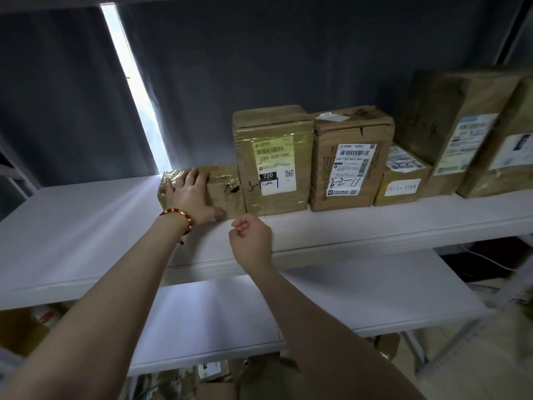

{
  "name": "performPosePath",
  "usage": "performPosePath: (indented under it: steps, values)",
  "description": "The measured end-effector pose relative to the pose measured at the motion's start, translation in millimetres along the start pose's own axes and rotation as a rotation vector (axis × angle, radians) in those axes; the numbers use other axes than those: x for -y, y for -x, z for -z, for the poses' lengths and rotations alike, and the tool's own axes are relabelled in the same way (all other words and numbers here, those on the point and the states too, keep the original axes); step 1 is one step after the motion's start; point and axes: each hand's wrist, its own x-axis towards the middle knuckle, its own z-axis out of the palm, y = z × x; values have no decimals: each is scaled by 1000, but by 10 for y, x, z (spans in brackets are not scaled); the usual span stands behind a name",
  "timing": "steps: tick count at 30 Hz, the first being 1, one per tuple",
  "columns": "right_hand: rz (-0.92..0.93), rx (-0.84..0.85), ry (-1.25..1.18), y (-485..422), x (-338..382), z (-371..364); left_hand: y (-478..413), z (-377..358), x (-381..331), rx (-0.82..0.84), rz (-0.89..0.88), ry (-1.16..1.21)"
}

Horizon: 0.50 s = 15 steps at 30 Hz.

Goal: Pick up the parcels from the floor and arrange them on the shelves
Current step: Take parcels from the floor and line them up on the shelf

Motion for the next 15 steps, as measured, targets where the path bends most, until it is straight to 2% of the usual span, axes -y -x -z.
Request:
performPosePath:
  steps: [6,10,15]
  values:
    - [89,-8,-8,72,-6,115,200,-2,-179,-132,-36,126]
    - [196,-7,-13,211,-48,54,414,32,-164,-109,-135,157]
    - [287,59,-26,495,-85,-194,824,68,92,-92,-138,171]
